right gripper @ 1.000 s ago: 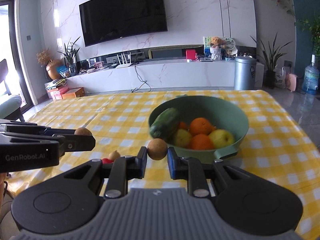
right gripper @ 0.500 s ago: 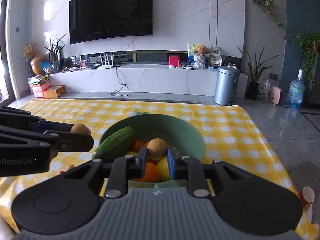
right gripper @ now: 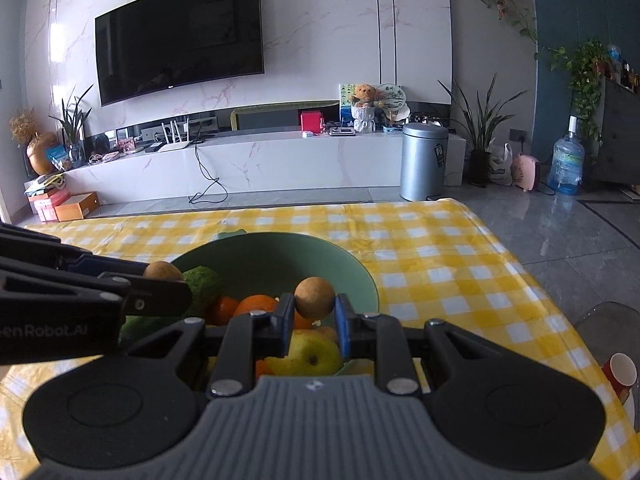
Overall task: Organize fruits
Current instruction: 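Carry both kiwis over the green colander and lower them in, then open both tools and withdraw them toward the tomato and onion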
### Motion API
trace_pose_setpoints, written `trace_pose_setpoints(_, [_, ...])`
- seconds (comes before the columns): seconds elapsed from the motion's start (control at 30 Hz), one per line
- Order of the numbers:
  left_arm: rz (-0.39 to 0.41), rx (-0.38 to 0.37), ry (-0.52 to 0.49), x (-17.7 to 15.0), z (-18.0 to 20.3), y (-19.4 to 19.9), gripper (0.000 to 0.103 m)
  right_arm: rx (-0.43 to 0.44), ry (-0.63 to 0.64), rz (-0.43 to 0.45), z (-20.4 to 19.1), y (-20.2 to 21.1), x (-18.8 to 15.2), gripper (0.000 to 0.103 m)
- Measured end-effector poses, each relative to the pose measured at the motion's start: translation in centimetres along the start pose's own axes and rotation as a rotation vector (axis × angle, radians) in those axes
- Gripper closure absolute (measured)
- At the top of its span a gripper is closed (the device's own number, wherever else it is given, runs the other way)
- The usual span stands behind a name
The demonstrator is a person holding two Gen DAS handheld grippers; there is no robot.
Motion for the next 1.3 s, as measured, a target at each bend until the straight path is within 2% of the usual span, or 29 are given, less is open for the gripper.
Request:
trace_pose_setpoints(0.47, [-0.042,-0.01,-0.012,-0.1,0.1,-2.7,0.074,0.006,0.05,-0.043,-0.3,-2.1,-1.1,0.085])
trace_pose_setpoints(0.83, [-0.035,-0.003,-0.017,-0.3,0.5,-2.7,0.073,0.012,0.062,-0.071,-0.3,-2.5,-1.4,0.082])
trace_pose_setpoints(0.9, [-0.034,-0.001,-0.017,-0.3,0.5,-2.6,0.065,0.01,0.061,-0.067,-0.3,-2.4,-1.5,0.08])
trace_pose_setpoints(0.97, [-0.027,-0.014,-0.012,-0.4,0.5,-2.6,0.059,0.006,0.06,-0.057,-0.3,-2.3,-1.4,0.072])
trace_pose_setpoints(1.07, [0.003,-0.02,-0.019,-0.4,0.7,-1.8,0.041,0.001,0.067,-0.035,-0.3,-1.9,-1.4,0.061])
trace_pose_setpoints(1.2, [0.06,0.023,-0.053,-0.5,1.4,-0.3,0.04,-0.023,0.074,-0.008,-0.4,-1.3,-1.3,0.056])
trace_pose_setpoints(1.27, [0.079,0.04,-0.051,-0.5,1.5,0.5,0.04,-0.046,0.069,0.01,-0.3,-0.9,-1.3,0.047])
trace_pose_setpoints(1.3, [0.087,0.043,-0.046,-0.4,1.4,0.9,0.04,-0.058,0.063,0.023,-0.2,-0.6,-1.2,0.046])
Point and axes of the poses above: each gripper's, at about its wrist camera, not at the fingertips, and y roughly against the way its jaws point, z to its right, x to its top, the point moved 1 cm from there along -y, roughly the way its jaws point, and after that the axes turned 1 degree about z, right-handed, at the moved point
